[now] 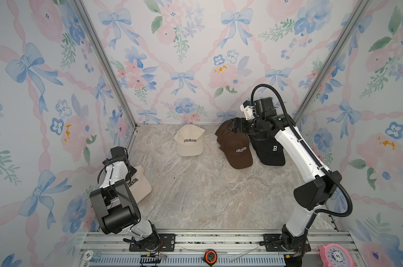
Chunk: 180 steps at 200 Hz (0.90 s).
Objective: Stack the baseball caps by color
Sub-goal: Pick up the baseball cap from the center of the board.
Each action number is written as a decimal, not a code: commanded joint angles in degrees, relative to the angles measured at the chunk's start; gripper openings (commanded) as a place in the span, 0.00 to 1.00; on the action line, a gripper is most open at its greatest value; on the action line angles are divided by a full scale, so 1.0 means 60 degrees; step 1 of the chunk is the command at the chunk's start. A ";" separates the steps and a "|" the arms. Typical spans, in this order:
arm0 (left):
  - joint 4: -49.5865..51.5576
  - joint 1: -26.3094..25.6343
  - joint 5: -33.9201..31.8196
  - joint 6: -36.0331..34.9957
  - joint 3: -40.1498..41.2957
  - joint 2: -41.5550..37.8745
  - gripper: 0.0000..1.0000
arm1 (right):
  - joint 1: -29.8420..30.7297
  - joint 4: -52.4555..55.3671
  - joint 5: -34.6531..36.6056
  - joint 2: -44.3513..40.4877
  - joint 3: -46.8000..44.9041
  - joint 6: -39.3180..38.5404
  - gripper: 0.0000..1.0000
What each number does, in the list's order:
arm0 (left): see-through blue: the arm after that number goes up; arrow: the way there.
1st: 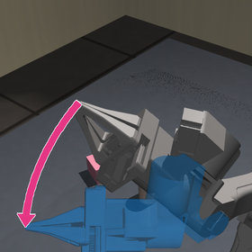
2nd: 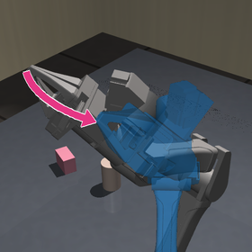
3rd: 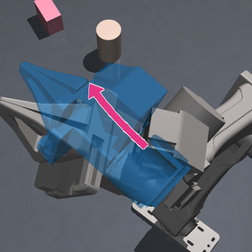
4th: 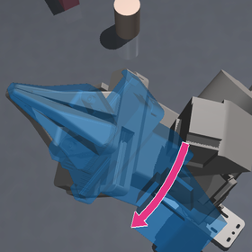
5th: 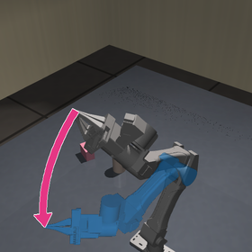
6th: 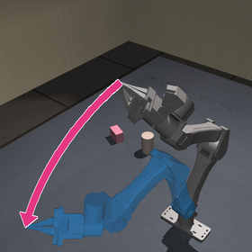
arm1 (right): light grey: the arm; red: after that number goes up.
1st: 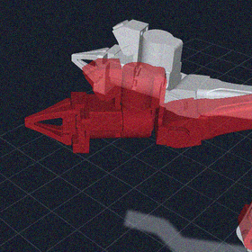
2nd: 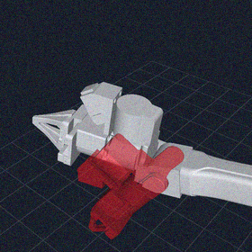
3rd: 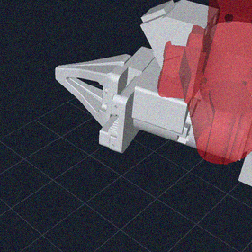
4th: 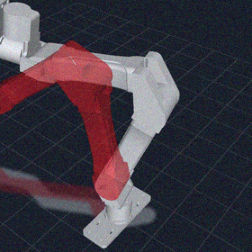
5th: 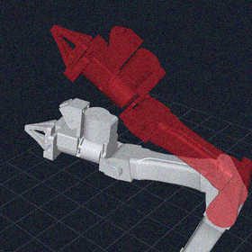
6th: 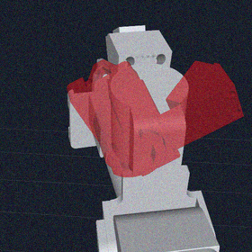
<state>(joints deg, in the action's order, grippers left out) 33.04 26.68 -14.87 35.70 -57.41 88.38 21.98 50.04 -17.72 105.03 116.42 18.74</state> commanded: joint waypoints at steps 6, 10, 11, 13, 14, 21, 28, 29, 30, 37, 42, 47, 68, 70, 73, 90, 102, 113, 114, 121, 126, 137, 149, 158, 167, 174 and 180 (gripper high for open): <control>0.0186 0.0080 0.0253 0.0041 0.0295 0.0222 0.49 | 0.0032 0.0604 0.0226 0.0281 0.0479 -0.0253 0.96; 0.0184 0.0080 0.0261 0.0045 0.0296 0.0218 0.45 | 0.0030 0.0636 0.0234 0.0303 0.0524 -0.0265 0.96; 0.0188 0.0080 0.0271 0.0050 0.0303 0.0222 0.44 | 0.0022 0.0645 0.0238 0.0305 0.0536 -0.0266 0.96; 0.0180 0.0080 0.0286 0.0043 0.0316 0.0214 0.42 | 0.0016 0.0655 0.0242 0.0314 0.0556 -0.0267 0.96; 0.0179 0.0080 0.0284 0.0049 0.0313 0.0220 0.41 | 0.0008 0.0662 0.0242 0.0318 0.0566 -0.0274 0.96; 0.0177 0.0080 0.0306 0.0044 0.0334 0.0190 0.33 | 0.0002 0.0694 0.0255 0.0347 0.0605 -0.0287 0.96; 0.0198 0.0080 0.0311 0.0061 0.0358 0.0147 0.26 | -0.0009 0.0712 0.0270 0.0365 0.0645 -0.0286 0.96; 0.0195 0.0080 0.0311 0.0065 0.0356 0.0135 0.25 | -0.0005 0.0705 0.0271 0.0365 0.0655 -0.0291 0.96; 0.0194 0.0080 0.0311 0.0053 0.0355 0.0122 0.24 | -0.0010 0.0709 0.0271 0.0365 0.0660 -0.0294 0.96; 0.0192 0.0069 0.0311 0.0057 0.0384 0.0041 0.16 | -0.0027 0.0713 0.0287 0.0380 0.0663 -0.0282 0.96; 0.0206 0.0066 0.0344 0.0058 0.0392 -0.0029 0.12 | -0.0030 0.0722 0.0287 0.0385 0.0661 -0.0286 0.96; 0.0210 0.0066 0.0367 0.0062 0.0414 -0.0105 0.08 | -0.0052 0.0725 0.0286 0.0385 0.0661 -0.0284 0.96; 0.0293 -0.0056 0.0446 0.0082 0.0442 -0.0538 0.00 | -0.0058 0.0727 0.0272 0.0422 0.0665 -0.0283 0.96; 0.0323 -0.0082 0.0444 0.0091 0.0449 -0.0584 0.00 | -0.0059 0.0727 0.0276 0.0424 0.0665 -0.0286 0.96; 0.0335 -0.0125 0.0454 0.0085 0.0435 -0.0648 0.00 | -0.0061 0.0727 0.0269 0.0424 0.0676 -0.0284 0.96; 0.0535 -0.0476 0.0498 0.0169 0.0324 -0.0994 0.00 | -0.0075 0.0740 0.0241 0.0450 0.0672 -0.0291 0.96; 0.0685 -0.0857 0.0554 0.0237 0.0147 -0.1189 0.00 | -0.0081 0.0742 0.0228 0.0430 0.0679 -0.0290 0.96; 0.0877 -0.1295 0.0582 0.0309 -0.0071 -0.1272 0.00 | -0.0081 0.0731 0.0238 0.0411 0.0658 -0.0304 0.96; 0.0893 -0.1340 0.0593 0.0314 -0.0100 -0.1277 0.00 | -0.0078 0.0729 0.0240 0.0410 0.0647 -0.0300 0.96; 0.0973 -0.1661 0.0650 0.0370 -0.0264 -0.1297 0.00 | -0.0074 0.0738 0.0243 0.0367 0.0610 -0.0299 0.96; 0.1003 -0.1885 0.0719 0.0381 -0.0393 -0.1309 0.00 | -0.0086 0.0726 0.0250 0.0338 0.0560 -0.0317 0.96; 0.1096 -0.2469 0.0791 0.0497 -0.0704 -0.1263 0.00 | -0.0117 0.0698 0.0293 0.0219 0.0414 -0.0315 0.96; 0.1128 -0.3095 0.0860 0.0613 -0.1113 -0.1119 0.00 | -0.0140 0.0634 0.0337 0.0020 0.0159 -0.0326 0.96; 0.1151 -0.3645 0.0903 0.0656 -0.1514 -0.0914 0.00 | -0.0182 0.0550 0.0379 -0.0170 -0.0126 -0.0313 0.96; 0.1205 -0.4209 0.0818 0.0724 -0.1976 -0.0618 0.00 | -0.0239 0.0448 0.0410 -0.0407 -0.0436 -0.0297 0.96; 0.1250 -0.4589 0.0730 0.0774 -0.2360 -0.0377 0.00 | -0.0275 0.0358 0.0431 -0.0605 -0.0708 -0.0268 0.96; 0.1257 -0.4908 0.0690 0.0776 -0.2698 -0.0144 0.00 | -0.0328 0.0252 0.0444 -0.0770 -0.0953 -0.0243 0.96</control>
<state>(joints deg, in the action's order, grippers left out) 39.29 3.05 -10.63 38.74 -67.20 83.46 21.23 52.60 -16.16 105.08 114.96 17.54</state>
